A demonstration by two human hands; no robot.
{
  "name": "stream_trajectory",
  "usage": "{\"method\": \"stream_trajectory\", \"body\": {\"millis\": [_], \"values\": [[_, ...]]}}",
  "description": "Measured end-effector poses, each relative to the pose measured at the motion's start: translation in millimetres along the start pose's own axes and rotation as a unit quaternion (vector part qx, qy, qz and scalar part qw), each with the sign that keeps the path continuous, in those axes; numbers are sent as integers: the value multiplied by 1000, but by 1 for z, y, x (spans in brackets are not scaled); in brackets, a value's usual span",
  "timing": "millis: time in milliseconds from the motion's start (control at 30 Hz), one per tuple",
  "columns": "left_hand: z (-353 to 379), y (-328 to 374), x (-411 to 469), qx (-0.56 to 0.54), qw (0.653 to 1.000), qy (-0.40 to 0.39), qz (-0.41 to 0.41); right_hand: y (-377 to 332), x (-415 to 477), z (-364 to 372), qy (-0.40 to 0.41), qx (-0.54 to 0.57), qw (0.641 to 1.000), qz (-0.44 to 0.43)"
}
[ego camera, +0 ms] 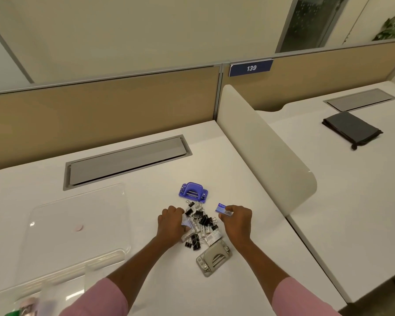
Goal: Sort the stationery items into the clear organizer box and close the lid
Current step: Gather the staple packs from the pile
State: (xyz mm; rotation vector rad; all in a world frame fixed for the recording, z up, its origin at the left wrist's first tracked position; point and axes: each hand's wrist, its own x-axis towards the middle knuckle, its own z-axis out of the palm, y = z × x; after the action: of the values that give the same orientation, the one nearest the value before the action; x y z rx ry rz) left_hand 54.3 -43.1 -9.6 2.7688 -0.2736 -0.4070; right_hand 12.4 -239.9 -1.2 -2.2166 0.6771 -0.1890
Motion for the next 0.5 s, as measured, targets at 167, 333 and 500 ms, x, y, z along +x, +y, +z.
{"method": "stream_trajectory", "body": {"millis": [167, 333, 500], "values": [[1, 0, 1, 1, 1000, 4, 14, 7, 7, 5, -3, -26, 1000, -9], [-3, 0, -2, -121, 993, -7, -1, 6, 12, 1, -7, -46, 999, -4], [-12, 1, -4, -181, 983, -16, -27, 11, 19, 2, -45, -89, 995, -25]]}}
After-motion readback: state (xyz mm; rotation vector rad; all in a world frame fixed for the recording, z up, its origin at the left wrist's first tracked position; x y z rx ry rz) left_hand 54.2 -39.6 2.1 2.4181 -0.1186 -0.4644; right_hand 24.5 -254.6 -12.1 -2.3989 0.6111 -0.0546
